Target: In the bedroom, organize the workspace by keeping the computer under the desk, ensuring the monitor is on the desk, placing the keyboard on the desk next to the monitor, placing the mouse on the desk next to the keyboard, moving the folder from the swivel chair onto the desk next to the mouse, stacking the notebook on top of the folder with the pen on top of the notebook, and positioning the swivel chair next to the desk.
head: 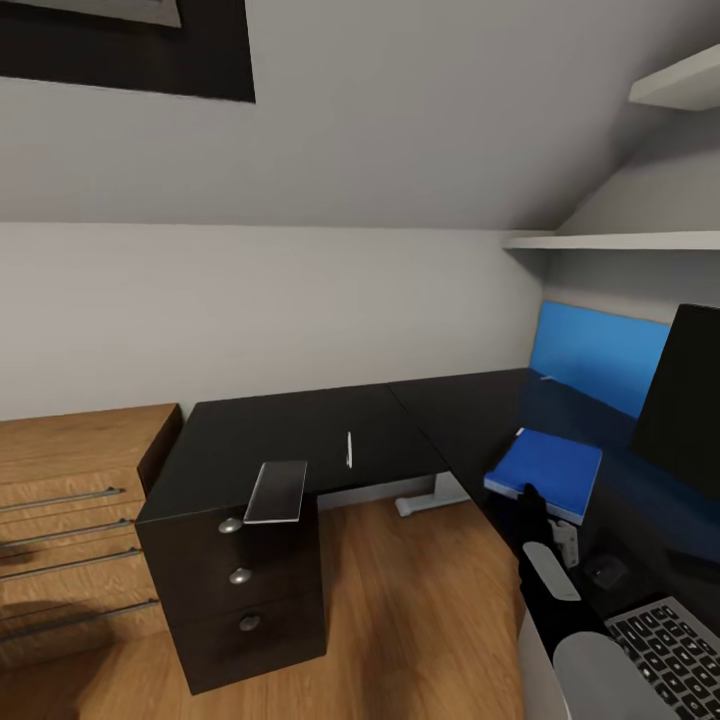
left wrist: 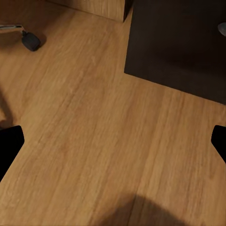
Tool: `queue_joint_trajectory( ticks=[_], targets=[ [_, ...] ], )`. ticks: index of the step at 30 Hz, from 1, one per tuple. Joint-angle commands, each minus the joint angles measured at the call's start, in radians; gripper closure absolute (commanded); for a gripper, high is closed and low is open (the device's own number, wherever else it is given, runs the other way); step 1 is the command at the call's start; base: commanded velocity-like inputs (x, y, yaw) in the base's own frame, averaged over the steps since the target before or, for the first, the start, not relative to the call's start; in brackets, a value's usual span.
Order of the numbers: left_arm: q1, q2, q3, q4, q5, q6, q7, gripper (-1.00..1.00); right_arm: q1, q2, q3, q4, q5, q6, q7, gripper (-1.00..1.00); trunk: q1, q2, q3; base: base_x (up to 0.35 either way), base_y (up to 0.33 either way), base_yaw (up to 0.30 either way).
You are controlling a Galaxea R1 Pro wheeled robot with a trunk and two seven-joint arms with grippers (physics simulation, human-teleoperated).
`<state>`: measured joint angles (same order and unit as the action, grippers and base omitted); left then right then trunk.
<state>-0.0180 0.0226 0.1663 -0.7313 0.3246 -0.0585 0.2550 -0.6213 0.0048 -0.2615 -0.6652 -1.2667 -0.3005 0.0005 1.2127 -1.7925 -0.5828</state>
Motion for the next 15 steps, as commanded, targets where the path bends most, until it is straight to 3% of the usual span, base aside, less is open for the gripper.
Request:
queue_joint_trajectory(
  ticks=[1, 8, 15],
  targets=[
    [0.000, 0.000, -0.002, -0.001, 0.011, -0.004, 0.003, -1.00, 0.000, 0.000, -0.004, 0.005, -0.027, 0.000, -0.002, 1.00, 0.004, -0.008, -0.005, 0.000, 0.000, 0.000],
    [0.000, 0.000, -0.002, -0.002, 0.011, -0.004, 0.003, -1.00, 0.000, 0.000, -0.004, 0.006, -0.026, 0.000, -0.002, 1.00, 0.031, -0.057, -0.026, 0.000, 0.000, 0.000],
    [0.000, 0.000, -0.002, -0.001, 0.011, -0.004, 0.002, -1.00, 0.000, 0.000, -0.003, 0.006, -0.025, -0.002, -0.003, 1.00, 0.031, -0.057, -0.026, 0.000, 0.000, 0.000]
  ],
)
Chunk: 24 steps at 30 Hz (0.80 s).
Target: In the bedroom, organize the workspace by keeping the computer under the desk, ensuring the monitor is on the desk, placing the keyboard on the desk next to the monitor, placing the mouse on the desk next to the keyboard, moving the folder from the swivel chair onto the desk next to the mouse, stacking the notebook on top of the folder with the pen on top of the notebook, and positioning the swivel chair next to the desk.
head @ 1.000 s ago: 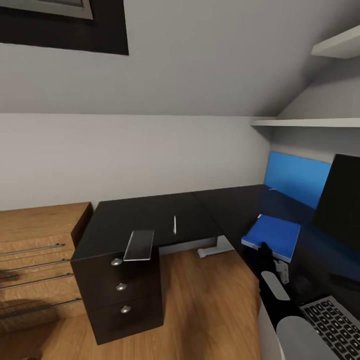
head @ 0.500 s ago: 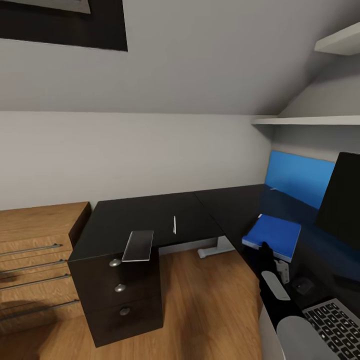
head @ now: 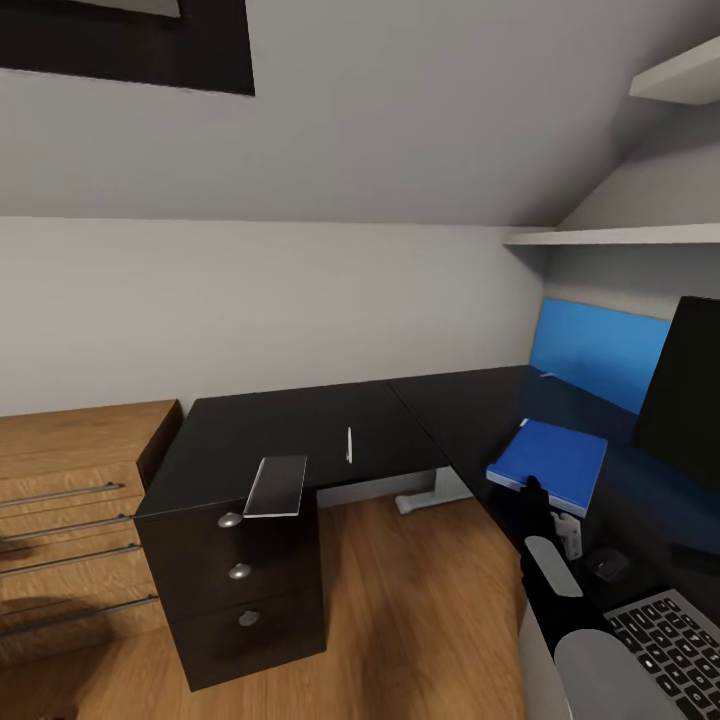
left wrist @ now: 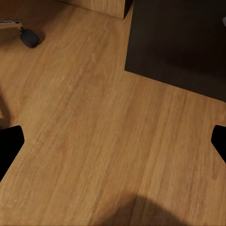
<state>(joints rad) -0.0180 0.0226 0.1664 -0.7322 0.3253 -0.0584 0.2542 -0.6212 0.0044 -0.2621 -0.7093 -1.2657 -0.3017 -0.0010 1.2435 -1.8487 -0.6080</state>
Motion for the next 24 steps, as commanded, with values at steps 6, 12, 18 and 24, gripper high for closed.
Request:
queue_joint_trajectory(
  ticks=[6, 12, 18, 24],
  targets=[
    [0.000, 0.001, -0.002, 0.002, 0.011, -0.004, 0.003, -1.00, 0.000, 0.000, -0.002, 0.050, -0.025, 0.000, -0.002, 1.00, 0.000, 0.000, -0.001, 0.000, 0.000, 0.000],
    [0.000, 0.000, -0.002, 0.002, 0.010, -0.005, 0.003, -1.00, 0.000, 0.000, -0.001, 0.050, -0.024, 0.000, -0.002, 1.00, -0.004, 0.007, 0.002, 0.000, 0.000, 0.000],
    [0.000, 0.000, 0.000, 0.002, 0.009, -0.006, 0.002, -1.00, 0.000, 0.000, 0.000, 0.050, -0.023, -0.001, -0.003, 1.00, -0.027, 0.049, 0.021, 0.000, 0.000, 0.000],
    [0.000, 0.000, -0.001, 0.002, 0.010, -0.005, 0.002, -1.00, 0.000, 0.000, 0.001, 0.050, -0.022, -0.002, -0.004, 1.00, -0.050, 0.091, 0.040, 0.000, 0.000, 0.000]
  ],
)
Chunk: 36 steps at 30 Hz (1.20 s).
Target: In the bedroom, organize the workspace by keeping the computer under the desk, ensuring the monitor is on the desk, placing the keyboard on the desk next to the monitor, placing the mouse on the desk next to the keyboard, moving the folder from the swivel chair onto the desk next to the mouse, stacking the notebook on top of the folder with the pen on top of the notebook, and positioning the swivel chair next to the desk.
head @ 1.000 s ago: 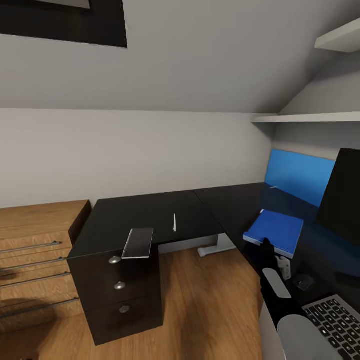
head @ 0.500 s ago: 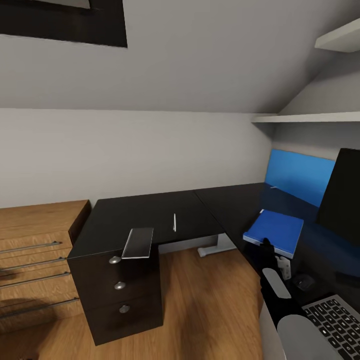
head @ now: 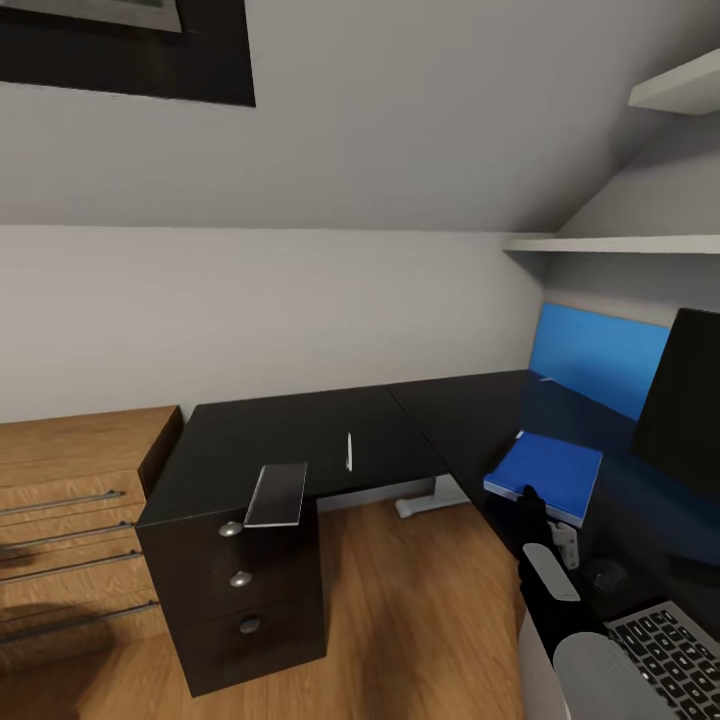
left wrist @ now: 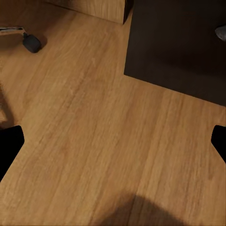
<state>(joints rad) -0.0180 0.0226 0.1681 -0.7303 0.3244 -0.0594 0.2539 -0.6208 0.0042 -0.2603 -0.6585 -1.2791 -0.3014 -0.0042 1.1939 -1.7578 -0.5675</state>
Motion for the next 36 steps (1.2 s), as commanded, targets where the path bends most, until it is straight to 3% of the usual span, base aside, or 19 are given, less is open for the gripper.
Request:
queue_joint_trajectory(
  ticks=[1, 7, 36],
  targets=[
    [0.000, 0.000, -0.002, 0.000, 0.011, -0.004, 0.002, -1.00, 0.000, 0.000, -0.001, -0.001, -0.008, -0.002, 0.000, 1.00, -0.004, 0.007, 0.002, 0.000, 0.000, 0.000],
    [0.000, 0.000, -0.002, 0.000, 0.011, -0.004, 0.003, -1.00, 0.000, 0.000, -0.001, -0.001, -0.008, -0.002, 0.000, 1.00, -0.027, 0.049, 0.021, 0.000, 0.000, 0.000],
    [0.000, 0.002, 0.005, 0.002, 0.013, -0.005, 0.004, -1.00, 0.000, 0.002, 0.002, -0.001, -0.006, -0.002, -0.001, 1.00, -0.027, 0.049, 0.021, -0.018, 0.000, 0.000]
  ],
)
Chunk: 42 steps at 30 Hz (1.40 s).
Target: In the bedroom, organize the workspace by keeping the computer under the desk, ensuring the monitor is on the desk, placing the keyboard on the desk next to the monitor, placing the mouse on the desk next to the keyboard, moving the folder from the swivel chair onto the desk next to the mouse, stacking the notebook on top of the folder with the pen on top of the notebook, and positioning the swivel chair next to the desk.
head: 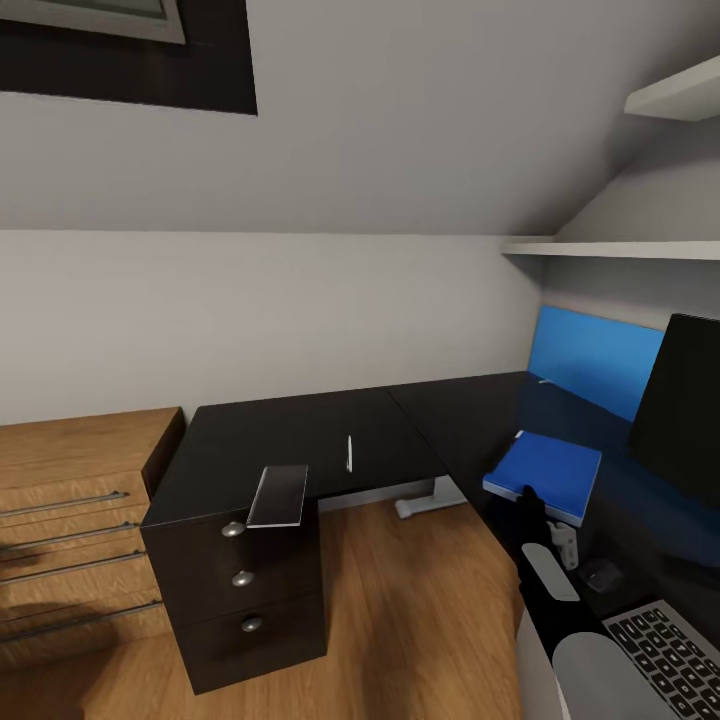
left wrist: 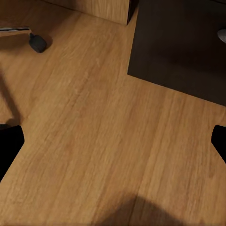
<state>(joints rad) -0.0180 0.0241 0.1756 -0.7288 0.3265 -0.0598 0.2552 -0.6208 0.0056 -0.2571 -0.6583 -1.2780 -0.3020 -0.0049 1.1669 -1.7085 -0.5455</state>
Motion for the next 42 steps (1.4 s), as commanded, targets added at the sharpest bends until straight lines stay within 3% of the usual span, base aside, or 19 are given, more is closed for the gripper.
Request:
queue_joint_trajectory(
  ticks=[1, 14, 15, 42],
  targets=[
    [0.000, 0.000, -0.002, 0.000, 0.010, -0.005, 0.002, -1.00, -0.001, 0.001, -0.001, -0.001, -0.008, -0.002, 0.000, 1.00, 0.000, -0.001, -0.001, 0.000, 0.000, 0.000],
    [0.000, 0.000, -0.002, 0.000, 0.009, -0.005, 0.002, -1.00, -0.001, 0.001, 0.000, -0.001, -0.006, -0.003, 0.000, 1.00, 0.000, -0.001, -0.001, 0.000, 0.000, 0.000],
    [0.000, 0.000, -0.002, 0.000, 0.009, -0.005, 0.002, -1.00, -0.001, 0.001, 0.000, -0.001, -0.006, -0.003, 0.000, -1.00, 0.000, -0.001, -0.001, 0.000, 0.000, 0.000],
    [0.000, -0.001, -0.004, 0.000, 0.009, -0.005, 0.002, -1.00, -0.001, 0.002, 0.007, -0.001, -0.007, 0.000, -0.001, -1.00, 0.000, -0.001, -0.001, -0.050, 0.015, 0.000]
  ],
)
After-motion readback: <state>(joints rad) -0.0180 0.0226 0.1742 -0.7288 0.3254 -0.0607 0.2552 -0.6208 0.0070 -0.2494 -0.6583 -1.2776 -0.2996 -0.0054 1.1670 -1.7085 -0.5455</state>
